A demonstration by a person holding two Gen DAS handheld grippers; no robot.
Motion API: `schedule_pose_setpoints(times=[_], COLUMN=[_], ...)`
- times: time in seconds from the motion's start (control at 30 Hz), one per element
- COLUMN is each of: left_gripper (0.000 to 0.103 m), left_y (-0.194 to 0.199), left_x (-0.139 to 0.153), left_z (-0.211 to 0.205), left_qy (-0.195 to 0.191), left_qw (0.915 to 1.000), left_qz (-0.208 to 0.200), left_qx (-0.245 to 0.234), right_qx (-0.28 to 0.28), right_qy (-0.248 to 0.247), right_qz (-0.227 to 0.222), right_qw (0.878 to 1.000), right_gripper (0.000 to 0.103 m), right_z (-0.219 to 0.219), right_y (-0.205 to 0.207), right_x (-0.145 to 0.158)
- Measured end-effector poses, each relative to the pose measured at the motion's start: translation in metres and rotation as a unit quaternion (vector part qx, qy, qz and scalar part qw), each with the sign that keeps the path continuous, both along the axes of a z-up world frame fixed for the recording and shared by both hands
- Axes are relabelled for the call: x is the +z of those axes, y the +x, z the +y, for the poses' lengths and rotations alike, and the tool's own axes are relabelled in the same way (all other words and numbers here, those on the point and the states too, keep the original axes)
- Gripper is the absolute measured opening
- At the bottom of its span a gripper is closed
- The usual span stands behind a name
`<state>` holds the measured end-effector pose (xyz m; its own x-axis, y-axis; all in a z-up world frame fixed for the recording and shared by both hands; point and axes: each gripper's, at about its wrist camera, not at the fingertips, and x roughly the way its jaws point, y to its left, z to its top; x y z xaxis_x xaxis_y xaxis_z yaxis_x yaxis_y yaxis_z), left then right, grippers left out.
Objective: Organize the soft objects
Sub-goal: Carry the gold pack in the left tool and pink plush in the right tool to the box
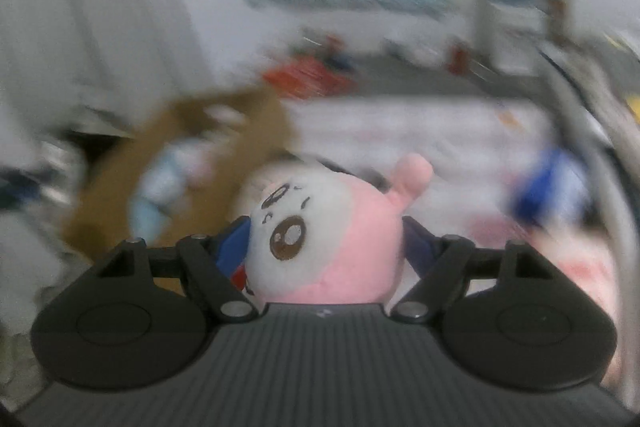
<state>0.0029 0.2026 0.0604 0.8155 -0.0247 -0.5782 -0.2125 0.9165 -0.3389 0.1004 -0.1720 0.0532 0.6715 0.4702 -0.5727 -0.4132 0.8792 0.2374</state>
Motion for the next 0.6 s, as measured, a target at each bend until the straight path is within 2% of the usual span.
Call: schedule_pose_setpoints(times=[0.1,0.2,0.3,0.37,0.47,0.6], left_gripper=[0.062,0.062,0.062,0.062,0.062,0.062], left_y=[0.004,0.008,0.012,0.014,0.013,0.012], left_x=[-0.002,-0.007,-0.013,-0.016,-0.02,-0.025], left_z=[0.016,0.027,0.036,0.042,0.052,0.064], left_qy=[-0.001,-0.001,-0.006,-0.013,-0.02,-0.029], left_qw=[0.9999,0.9997,0.9994,0.9991,0.9988,0.9982], left_qz=[-0.002,-0.002,0.001,0.002,0.002,0.001], left_qx=[0.015,0.024,0.034,0.04,0.045,0.052], right_qx=[0.084,0.153,0.183,0.182,0.18,0.179], right_qy=[0.039,0.043,-0.01,-0.062,-0.115,-0.174], right_qz=[-0.016,-0.001,0.031,0.056,0.1,0.123], right_qw=[0.996,0.987,0.983,0.98,0.972,0.961], right_gripper=[0.079,0.079,0.079,0.079,0.079,0.08], right_z=[0.05,0.116,0.182,0.22,0.26,0.302], right_y=[0.019,0.051,0.088,0.111,0.138,0.151], right_x=[0.035,0.046,0.03,0.012,-0.014,-0.039])
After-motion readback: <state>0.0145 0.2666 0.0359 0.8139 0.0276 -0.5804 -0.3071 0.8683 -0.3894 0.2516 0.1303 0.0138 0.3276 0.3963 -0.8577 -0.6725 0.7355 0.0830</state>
